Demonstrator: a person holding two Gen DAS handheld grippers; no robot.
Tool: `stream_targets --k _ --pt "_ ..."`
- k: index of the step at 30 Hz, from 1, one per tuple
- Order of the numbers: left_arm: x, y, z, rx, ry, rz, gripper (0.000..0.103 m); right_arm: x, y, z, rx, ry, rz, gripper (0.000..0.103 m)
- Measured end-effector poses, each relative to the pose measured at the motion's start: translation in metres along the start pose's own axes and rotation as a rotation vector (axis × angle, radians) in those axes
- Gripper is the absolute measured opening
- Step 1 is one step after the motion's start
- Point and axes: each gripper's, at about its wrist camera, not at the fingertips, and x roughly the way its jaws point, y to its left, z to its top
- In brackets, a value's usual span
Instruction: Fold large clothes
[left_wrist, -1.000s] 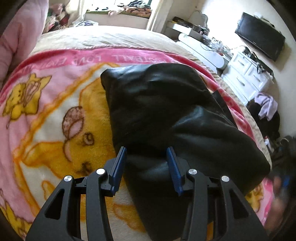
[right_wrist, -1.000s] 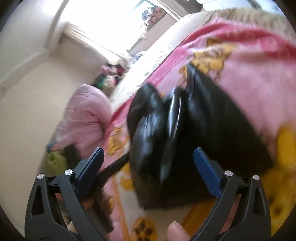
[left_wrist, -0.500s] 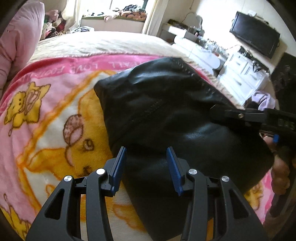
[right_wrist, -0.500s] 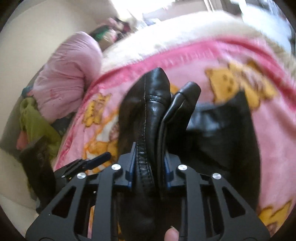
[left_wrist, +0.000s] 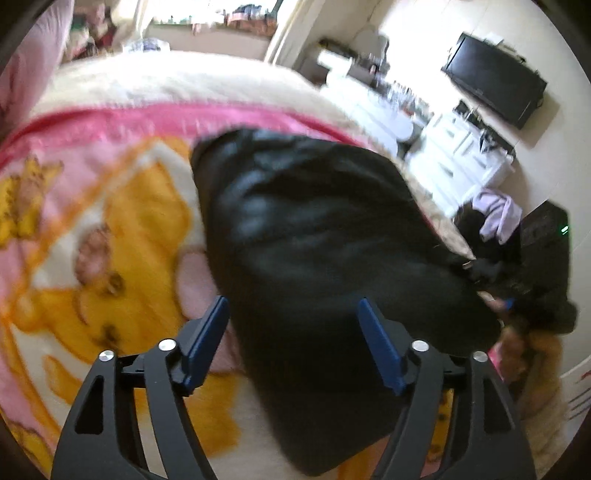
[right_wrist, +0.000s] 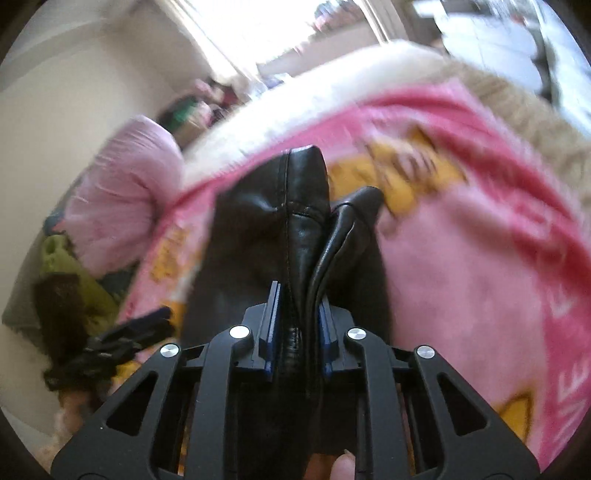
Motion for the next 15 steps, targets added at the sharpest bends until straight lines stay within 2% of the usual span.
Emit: stream_targets --k 2,4,8,10,12,15 --pt "0.016 -0.002 -0.007 0.006 0.023 0.033 0.080 0.016 -0.022 -0.015 0.061 0.006 0.019 0.018" --pt "0.025 -0.002 -0.011 -0.001 0.030 0.035 0.081 0.018 -0.039 -0.026 0.120 -0.005 0.045 0.022" --pt "0.031 -0.003 -0.014 0.000 0.034 0.041 0.084 0.017 -0.047 -0.037 0.129 -0.044 0.033 0.028" --pt "0.030 -0.004 -0.015 0.007 0.030 0.051 0.085 0.006 -0.042 -0.040 0.118 -0.069 0.003 0.036" --pt "0.026 -0.005 -0.015 0.010 0.027 0.051 0.086 -0.011 -0.038 -0.044 0.147 -0.086 0.028 0.056" --pt "0.022 -0.008 -0.019 0.012 0.024 0.042 0.087 -0.035 -0.027 -0.050 0.121 -0.106 0.087 0.061"
